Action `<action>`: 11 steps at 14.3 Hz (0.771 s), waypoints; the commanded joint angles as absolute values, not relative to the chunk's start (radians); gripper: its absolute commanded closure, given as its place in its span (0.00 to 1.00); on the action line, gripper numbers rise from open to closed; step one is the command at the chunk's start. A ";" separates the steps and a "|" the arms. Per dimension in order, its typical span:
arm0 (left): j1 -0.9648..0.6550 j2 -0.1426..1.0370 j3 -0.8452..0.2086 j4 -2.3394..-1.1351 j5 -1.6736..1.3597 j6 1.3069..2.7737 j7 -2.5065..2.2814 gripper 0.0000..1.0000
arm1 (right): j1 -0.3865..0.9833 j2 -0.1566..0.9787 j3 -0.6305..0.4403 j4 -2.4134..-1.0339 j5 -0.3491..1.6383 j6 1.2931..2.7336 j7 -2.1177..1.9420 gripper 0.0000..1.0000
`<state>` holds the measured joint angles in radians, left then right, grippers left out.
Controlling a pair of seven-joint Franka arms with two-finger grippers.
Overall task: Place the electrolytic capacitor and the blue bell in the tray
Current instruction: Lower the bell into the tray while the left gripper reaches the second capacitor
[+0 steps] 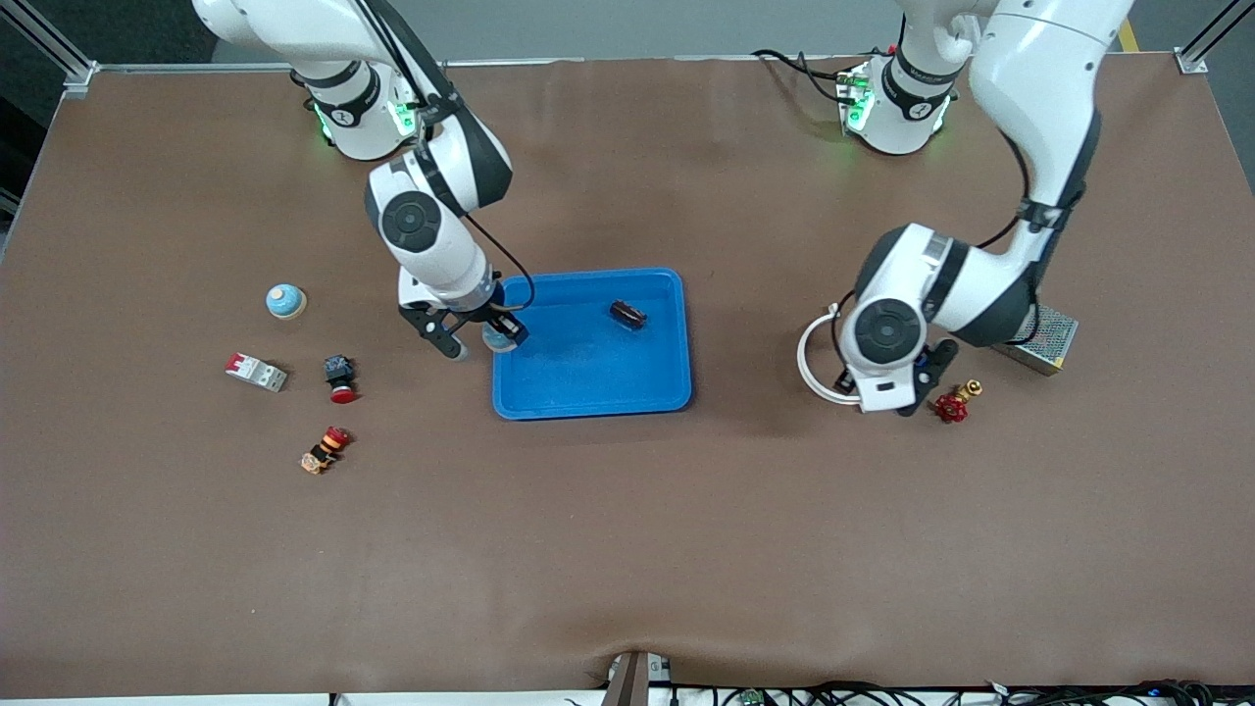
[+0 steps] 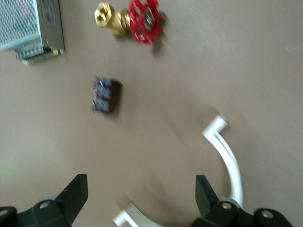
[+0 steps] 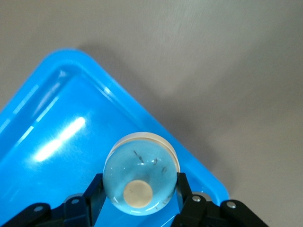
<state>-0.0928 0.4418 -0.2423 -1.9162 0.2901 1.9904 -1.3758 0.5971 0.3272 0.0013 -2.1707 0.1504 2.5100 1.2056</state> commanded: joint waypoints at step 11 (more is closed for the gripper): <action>0.193 0.347 -0.258 -2.281 0.304 2.434 -1.080 0.06 | 0.750 0.440 -0.011 -2.174 0.138 2.643 1.379 1.00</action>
